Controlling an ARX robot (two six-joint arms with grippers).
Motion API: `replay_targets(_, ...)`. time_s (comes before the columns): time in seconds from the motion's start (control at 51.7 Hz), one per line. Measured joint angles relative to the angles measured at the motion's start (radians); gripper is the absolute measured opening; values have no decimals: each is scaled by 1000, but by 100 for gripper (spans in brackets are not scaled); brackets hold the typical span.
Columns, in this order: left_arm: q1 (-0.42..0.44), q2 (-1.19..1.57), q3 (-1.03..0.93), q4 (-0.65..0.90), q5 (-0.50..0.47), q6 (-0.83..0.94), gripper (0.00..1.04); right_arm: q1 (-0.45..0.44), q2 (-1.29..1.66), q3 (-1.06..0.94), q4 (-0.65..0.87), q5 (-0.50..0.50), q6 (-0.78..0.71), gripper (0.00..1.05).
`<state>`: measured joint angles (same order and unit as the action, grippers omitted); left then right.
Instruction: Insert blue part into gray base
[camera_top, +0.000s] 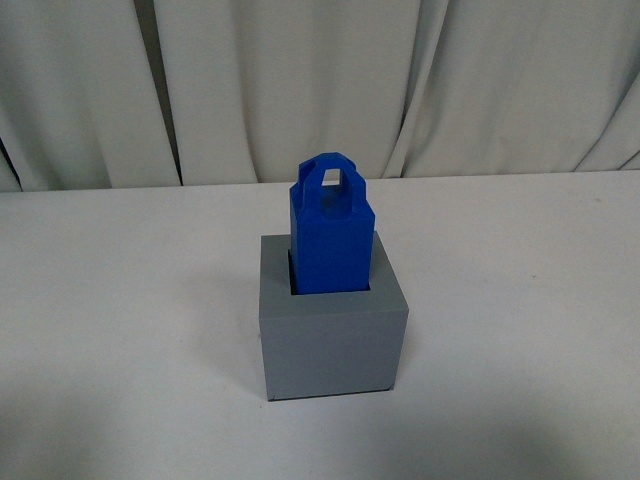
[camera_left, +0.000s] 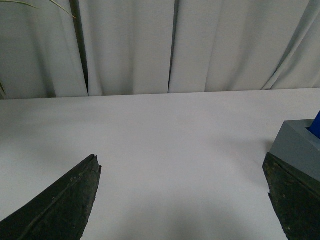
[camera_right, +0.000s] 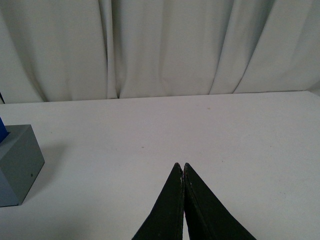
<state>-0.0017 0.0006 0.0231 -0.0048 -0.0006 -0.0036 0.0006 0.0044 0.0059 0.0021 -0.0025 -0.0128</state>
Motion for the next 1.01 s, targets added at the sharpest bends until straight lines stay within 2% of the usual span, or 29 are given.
replay_targets(0.6,0,0,0,0,0,0,99,0,0,0,0,0,1,98)
replay_targets(1.006,0,0,0,0,0,0,99,0,0,0,0,0,2,97)
